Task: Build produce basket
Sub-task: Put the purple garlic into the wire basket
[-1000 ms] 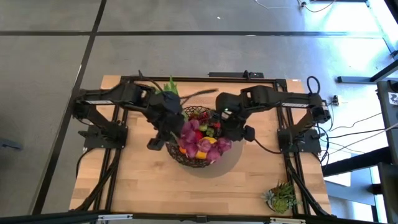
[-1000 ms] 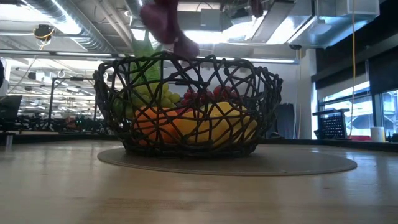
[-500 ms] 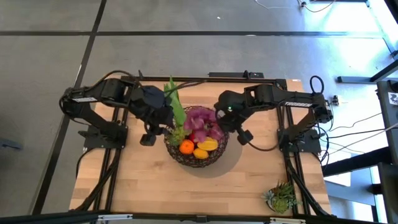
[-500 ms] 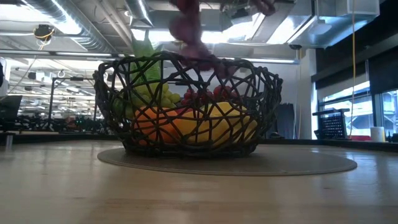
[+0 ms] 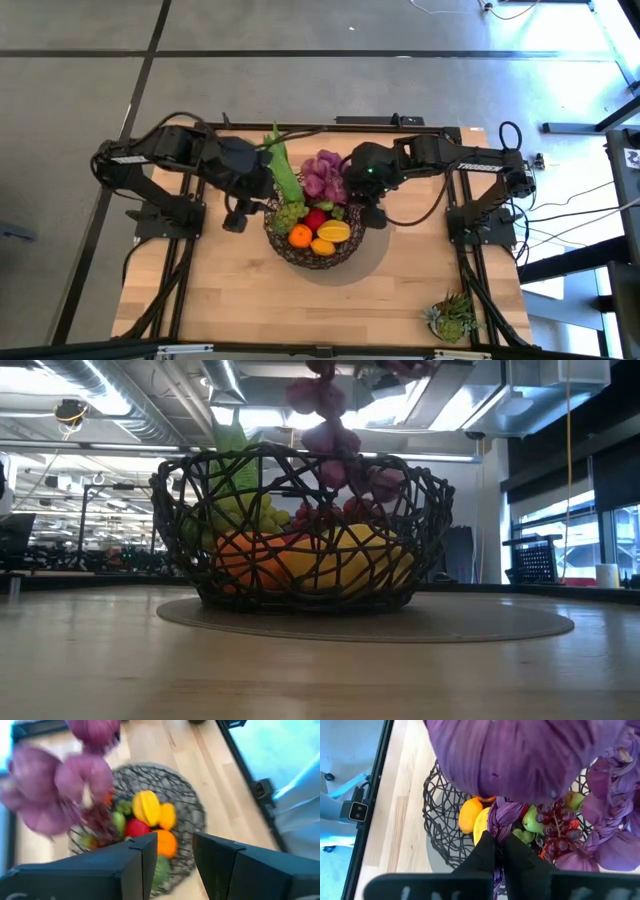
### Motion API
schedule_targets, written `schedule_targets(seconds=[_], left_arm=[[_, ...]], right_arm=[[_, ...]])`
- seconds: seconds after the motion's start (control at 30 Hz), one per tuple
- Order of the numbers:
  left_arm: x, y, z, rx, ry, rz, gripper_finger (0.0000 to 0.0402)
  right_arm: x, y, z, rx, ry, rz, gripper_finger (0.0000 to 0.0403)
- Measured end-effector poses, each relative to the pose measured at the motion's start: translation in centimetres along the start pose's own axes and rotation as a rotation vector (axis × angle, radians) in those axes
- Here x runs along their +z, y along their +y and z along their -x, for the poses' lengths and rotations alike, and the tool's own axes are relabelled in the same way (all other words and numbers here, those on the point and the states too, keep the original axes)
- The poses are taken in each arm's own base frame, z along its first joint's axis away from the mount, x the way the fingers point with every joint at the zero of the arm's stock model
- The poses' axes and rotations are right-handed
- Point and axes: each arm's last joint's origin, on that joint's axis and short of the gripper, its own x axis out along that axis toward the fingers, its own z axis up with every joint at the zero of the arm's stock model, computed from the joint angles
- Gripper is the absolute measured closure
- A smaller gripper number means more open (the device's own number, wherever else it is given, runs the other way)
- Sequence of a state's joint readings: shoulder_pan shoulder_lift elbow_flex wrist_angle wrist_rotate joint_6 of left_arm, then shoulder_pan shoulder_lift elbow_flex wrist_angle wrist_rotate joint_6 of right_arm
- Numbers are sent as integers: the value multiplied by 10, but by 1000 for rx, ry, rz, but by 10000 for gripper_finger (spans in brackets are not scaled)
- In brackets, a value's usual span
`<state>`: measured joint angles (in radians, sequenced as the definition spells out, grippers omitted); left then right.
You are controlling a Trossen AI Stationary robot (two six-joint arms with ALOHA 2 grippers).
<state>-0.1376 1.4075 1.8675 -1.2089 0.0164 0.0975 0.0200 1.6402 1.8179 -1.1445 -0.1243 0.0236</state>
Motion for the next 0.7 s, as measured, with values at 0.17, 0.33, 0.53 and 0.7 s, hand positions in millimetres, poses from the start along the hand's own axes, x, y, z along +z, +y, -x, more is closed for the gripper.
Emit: schedule_targets(seconds=[0.17, 0.33, 0.53, 0.7], left_arm=[[9, -3, -6, 128, -46, -169, 289], [20, 0, -21, 233, -62, -286, 289], [20, 8, -30, 349, -3, -295, 289], [20, 15, -38, 358, 20, -228, 289]], right_arm=[[1, 0, 0, 0, -7, 7, 400], [1, 0, 0, 0, -10, 14, 400], [1, 1, 0, 12, -14, 123, 400], [3, 2, 2, 23, -41, 184, 400]])
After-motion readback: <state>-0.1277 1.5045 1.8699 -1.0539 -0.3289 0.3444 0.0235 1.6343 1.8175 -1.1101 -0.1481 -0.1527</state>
